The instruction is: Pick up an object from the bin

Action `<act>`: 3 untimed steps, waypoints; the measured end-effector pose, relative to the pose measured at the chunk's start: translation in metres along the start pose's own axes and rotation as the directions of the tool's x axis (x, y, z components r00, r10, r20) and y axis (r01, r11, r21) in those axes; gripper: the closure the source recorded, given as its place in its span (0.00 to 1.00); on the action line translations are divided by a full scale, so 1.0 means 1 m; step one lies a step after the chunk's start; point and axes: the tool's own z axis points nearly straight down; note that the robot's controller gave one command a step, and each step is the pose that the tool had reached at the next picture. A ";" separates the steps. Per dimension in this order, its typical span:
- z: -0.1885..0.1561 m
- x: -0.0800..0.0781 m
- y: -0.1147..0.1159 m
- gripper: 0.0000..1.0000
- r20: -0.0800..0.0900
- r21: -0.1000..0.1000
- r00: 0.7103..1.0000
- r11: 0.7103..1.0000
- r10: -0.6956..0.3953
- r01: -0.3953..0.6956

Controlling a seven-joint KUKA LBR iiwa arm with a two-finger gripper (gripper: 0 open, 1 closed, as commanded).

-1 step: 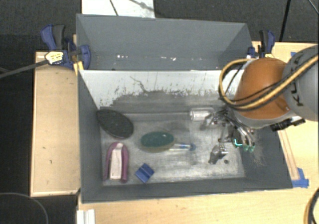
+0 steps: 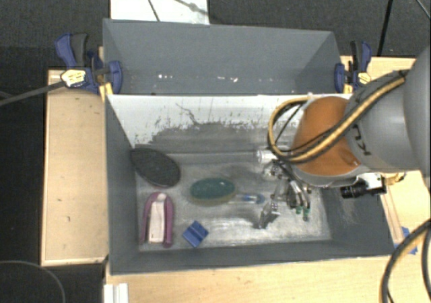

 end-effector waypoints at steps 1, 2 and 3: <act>-0.030 0.012 0.033 0.00 0.000 -0.002 0.999 0.999 -0.033 0.033; -0.042 0.019 0.109 0.00 -0.002 -0.004 0.997 0.997 0.074 -0.074; 0.001 0.006 0.110 0.00 -0.001 -0.001 0.987 0.987 0.160 -0.160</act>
Offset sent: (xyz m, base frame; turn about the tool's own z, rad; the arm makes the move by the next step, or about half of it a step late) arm -0.0057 0.0322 0.0281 -0.0283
